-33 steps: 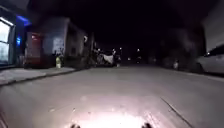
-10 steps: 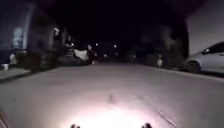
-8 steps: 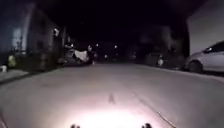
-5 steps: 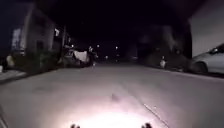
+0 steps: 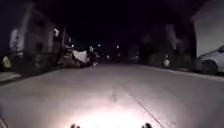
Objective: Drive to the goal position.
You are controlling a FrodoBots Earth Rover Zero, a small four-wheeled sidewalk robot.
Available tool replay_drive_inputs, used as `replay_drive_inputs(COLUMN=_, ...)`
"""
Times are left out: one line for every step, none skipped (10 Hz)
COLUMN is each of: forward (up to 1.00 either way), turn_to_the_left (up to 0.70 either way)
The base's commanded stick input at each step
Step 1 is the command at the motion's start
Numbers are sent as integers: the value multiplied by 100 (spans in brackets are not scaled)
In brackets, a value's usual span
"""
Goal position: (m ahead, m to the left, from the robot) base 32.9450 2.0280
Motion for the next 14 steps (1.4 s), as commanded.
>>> replay_drive_inputs(forward=85, turn_to_the_left=0)
replay_drive_inputs(forward=85, turn_to_the_left=0)
replay_drive_inputs(forward=85, turn_to_the_left=0)
replay_drive_inputs(forward=85, turn_to_the_left=0)
replay_drive_inputs(forward=85, turn_to_the_left=0)
replay_drive_inputs(forward=85, turn_to_the_left=0)
replay_drive_inputs(forward=85, turn_to_the_left=0)
replay_drive_inputs(forward=85, turn_to_the_left=0)
replay_drive_inputs(forward=85, turn_to_the_left=0)
replay_drive_inputs(forward=85, turn_to_the_left=0)
replay_drive_inputs(forward=85, turn_to_the_left=0)
replay_drive_inputs(forward=85, turn_to_the_left=0)
replay_drive_inputs(forward=85, turn_to_the_left=0)
replay_drive_inputs(forward=85, turn_to_the_left=0)
